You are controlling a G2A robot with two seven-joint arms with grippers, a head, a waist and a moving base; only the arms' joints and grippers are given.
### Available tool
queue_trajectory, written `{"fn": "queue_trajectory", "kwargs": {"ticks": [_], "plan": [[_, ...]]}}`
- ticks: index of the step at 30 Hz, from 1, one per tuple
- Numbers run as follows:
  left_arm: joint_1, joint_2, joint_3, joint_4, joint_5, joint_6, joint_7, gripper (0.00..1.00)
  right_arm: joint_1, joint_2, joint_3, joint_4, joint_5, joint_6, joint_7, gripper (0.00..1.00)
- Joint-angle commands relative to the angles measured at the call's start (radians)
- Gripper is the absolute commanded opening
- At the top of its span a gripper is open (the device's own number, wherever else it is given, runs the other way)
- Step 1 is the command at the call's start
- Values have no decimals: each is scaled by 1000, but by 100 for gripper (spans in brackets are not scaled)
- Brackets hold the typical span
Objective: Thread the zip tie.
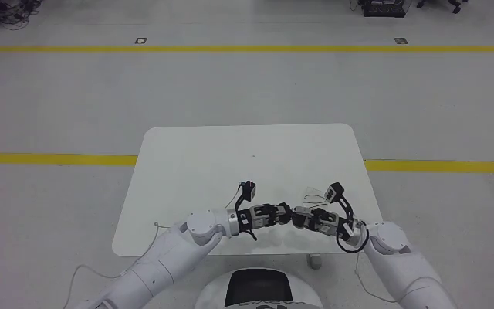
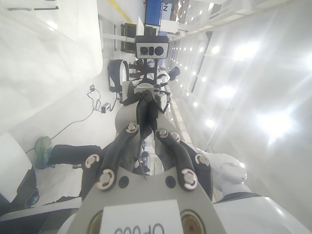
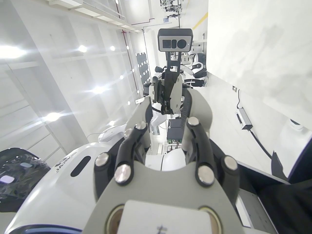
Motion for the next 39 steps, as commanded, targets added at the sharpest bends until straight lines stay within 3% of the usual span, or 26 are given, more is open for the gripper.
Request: {"fn": "queue_trajectory", "kwargs": {"ticks": [1, 9, 13, 21, 25, 33, 35, 39], "plan": [[1, 1, -2, 0, 7, -12, -1, 0, -3, 1, 6, -1, 4, -2, -3, 100], [8, 11, -9, 10, 146, -138, 25, 0, -19, 5, 38, -3, 43, -11, -18, 100], [22, 14, -22, -25, 224, -138, 45, 0, -24, 4, 44, -3, 70, -10, -29, 100], [31, 15, -22, -18, 231, -138, 45, 0, -25, 3, 46, 1, 80, -6, -41, 100], [29, 16, -19, -44, 380, -138, 139, 0, -25, 3, 46, 1, 80, -6, -41, 100], [91, 33, -82, -127, 478, -138, 218, 0, -25, 3, 46, 1, 80, -6, -41, 100], [106, 39, -103, -125, 501, -138, 234, 0, -25, 3, 46, 1, 80, -6, -41, 100], [128, 47, -140, -157, 491, -138, 226, 0, -25, 3, 46, 1, 80, -6, -41, 100]]}}
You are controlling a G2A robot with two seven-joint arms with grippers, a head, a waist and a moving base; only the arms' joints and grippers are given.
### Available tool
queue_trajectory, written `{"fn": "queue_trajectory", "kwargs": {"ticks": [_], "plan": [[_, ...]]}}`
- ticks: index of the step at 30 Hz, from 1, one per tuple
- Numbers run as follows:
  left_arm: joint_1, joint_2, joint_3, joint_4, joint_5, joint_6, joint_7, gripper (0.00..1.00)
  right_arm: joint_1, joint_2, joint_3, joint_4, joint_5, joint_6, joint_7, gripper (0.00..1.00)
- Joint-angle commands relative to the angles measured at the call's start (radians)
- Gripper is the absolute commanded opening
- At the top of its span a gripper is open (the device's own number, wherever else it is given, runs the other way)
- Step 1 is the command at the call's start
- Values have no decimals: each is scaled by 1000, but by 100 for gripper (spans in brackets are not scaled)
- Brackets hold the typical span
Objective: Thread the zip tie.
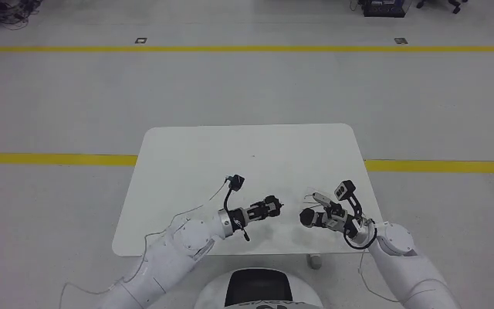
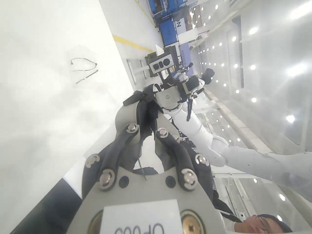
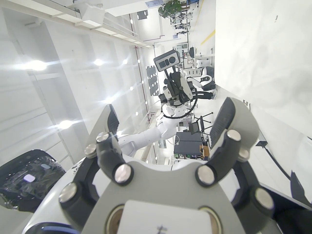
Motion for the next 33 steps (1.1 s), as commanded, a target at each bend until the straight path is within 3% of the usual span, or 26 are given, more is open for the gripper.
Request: {"fn": "queue_trajectory", "kwargs": {"ticks": [1, 10, 12, 19, 22, 25, 28, 31, 33], "plan": [[11, 5, -22, -13, -4, 0, -9, 0, 0, 0, 0, 0, 0, 0, 0, 100], [70, 24, -158, -37, -79, 0, -95, 0, 0, 0, 0, 0, 0, 0, 0, 100], [81, 24, -180, -53, -102, 0, -145, 0, 0, 0, 0, 0, 0, 0, 0, 100], [82, 24, -184, -54, -105, 0, -153, 0, 0, 0, 0, 0, 0, 0, 0, 100], [82, 24, -184, -54, -105, 0, -153, 0, 16, 6, 18, -21, -107, 13, -75, 100], [82, 24, -184, -54, -105, 0, -153, 0, 28, 17, 44, -87, -254, 90, -165, 100], [82, 24, -184, -54, -105, 0, -153, 0, 43, 27, 68, -169, -402, 212, -261, 100], [82, 24, -184, -54, -105, 0, -153, 0, 69, 35, 65, -235, -508, 412, -277, 100], [82, 24, -184, -54, -105, 0, -153, 0, 83, 35, 60, -259, -525, 486, -282, 100]]}}
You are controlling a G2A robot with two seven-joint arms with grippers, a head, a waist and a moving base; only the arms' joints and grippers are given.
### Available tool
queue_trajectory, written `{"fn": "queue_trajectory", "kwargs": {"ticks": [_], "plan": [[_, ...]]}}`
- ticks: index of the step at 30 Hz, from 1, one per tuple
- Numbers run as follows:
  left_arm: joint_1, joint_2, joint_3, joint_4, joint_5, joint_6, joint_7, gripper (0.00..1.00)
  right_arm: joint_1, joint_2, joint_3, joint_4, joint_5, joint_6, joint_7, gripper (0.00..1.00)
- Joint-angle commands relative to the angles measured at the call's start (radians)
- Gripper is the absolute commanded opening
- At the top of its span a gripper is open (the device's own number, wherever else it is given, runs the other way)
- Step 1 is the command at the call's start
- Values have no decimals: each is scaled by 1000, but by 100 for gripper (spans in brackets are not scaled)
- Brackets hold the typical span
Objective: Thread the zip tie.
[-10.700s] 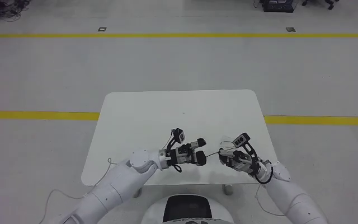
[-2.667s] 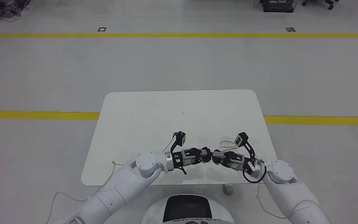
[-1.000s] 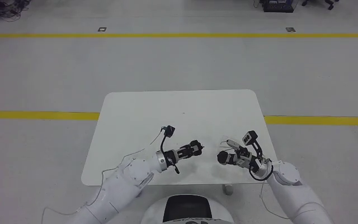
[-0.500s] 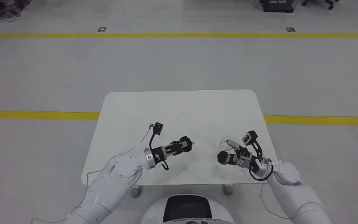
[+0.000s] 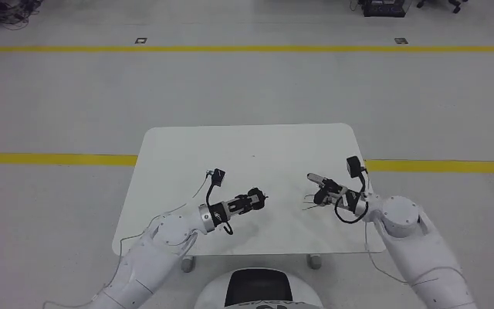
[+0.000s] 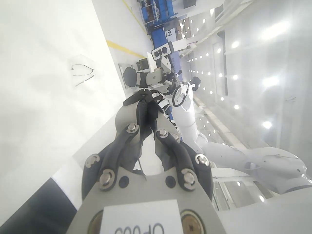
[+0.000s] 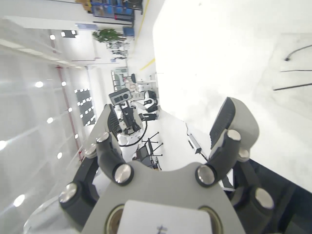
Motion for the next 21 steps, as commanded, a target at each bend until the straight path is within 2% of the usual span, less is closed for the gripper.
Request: {"fn": "queue_trajectory", "kwargs": {"ticks": [1, 12, 14, 16, 18, 21], "plan": [[0, 0, 0, 0, 0, 0, 0, 0, 5, 0, -1, -7, -1, 38, 0, 100], [0, 0, 0, 0, 0, 0, 0, 0, 7, 0, -6, -16, -15, 37, -9, 100], [0, 0, 0, 0, 0, 0, 0, 0, 24, 4, -14, -56, -82, 81, -7, 100], [0, 0, 0, 0, 0, 0, 0, 0, 50, 7, -26, -74, -142, 166, 8, 100], [0, 0, 0, 0, 0, 0, 0, 0, 80, 8, -54, -49, -225, 166, 5, 100], [0, 0, 0, 0, 0, 0, 0, 0, 139, -3, -97, 51, -291, 166, 17, 100]]}}
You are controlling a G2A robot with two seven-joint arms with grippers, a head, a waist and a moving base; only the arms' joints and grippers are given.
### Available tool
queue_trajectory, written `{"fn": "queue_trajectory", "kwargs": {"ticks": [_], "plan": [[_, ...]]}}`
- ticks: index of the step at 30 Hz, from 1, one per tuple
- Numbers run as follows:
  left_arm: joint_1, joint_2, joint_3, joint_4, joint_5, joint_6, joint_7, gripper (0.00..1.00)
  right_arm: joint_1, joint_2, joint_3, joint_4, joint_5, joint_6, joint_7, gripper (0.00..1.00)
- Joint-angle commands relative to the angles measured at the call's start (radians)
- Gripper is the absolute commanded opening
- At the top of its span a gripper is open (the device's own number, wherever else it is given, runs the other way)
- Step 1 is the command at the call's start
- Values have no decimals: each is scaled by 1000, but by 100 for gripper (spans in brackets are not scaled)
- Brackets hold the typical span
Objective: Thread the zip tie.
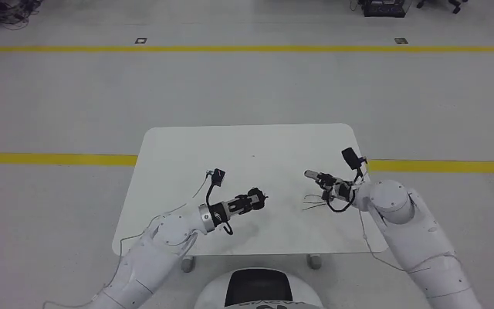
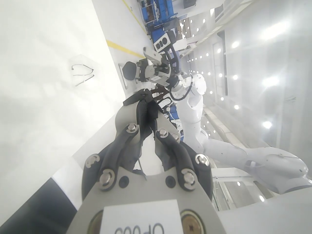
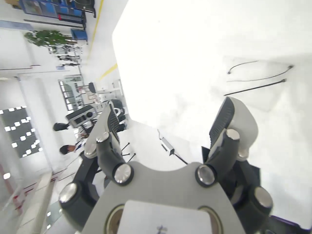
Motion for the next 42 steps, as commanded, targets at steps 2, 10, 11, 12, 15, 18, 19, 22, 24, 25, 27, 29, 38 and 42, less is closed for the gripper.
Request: {"fn": "queue_trajectory", "kwargs": {"ticks": [2, 10, 11, 12, 15, 18, 19, 22, 24, 25, 27, 29, 38, 42], "plan": [[0, 0, 0, 0, 0, 0, 0, 0, 80, -18, -53, 100, -74, -8, 61, 100], [0, 0, 0, 0, 0, 0, 0, 0, 161, -77, -91, 225, -169, -8, 140, 100], [0, 0, 0, 0, 0, 0, 0, 0, 161, -77, -91, 225, -169, -8, 140, 100], [0, 0, 0, 0, 0, 0, 0, 0, 161, -77, -91, 225, -169, -8, 140, 100], [0, 0, 0, 0, 0, 0, 0, 0, 161, -77, -91, 225, -169, -8, 140, 100], [0, 0, 0, 0, 0, 0, 0, 0, 161, -77, -91, 225, -169, -8, 140, 100], [0, 0, 0, 0, 0, 0, 0, 0, 156, -78, -92, 213, -172, -8, 123, 100], [0, 0, 0, 0, 0, 0, 0, 0, 146, -76, -89, 182, -213, -8, 120, 100], [0, 0, 0, 0, 0, 0, 0, 0, 142, -77, -82, 163, -239, -8, 150, 100], [0, 0, 0, 0, 0, 0, 0, 0, 139, -78, -76, 158, -247, -8, 159, 100], [0, 0, 0, 0, 0, 0, 0, 0, 141, -83, -67, 162, -278, -8, 197, 100], [0, 0, 0, 0, 0, 0, 0, 0, 139, -91, -58, 167, -300, -8, 220, 100], [0, 0, 0, 0, 0, 0, 0, 0, 136, -168, 0, 149, -523, -8, 356, 100], [0, 0, 0, 0, 0, 0, 0, 0, 96, -212, 59, 75, -658, -8, 432, 100]]}}
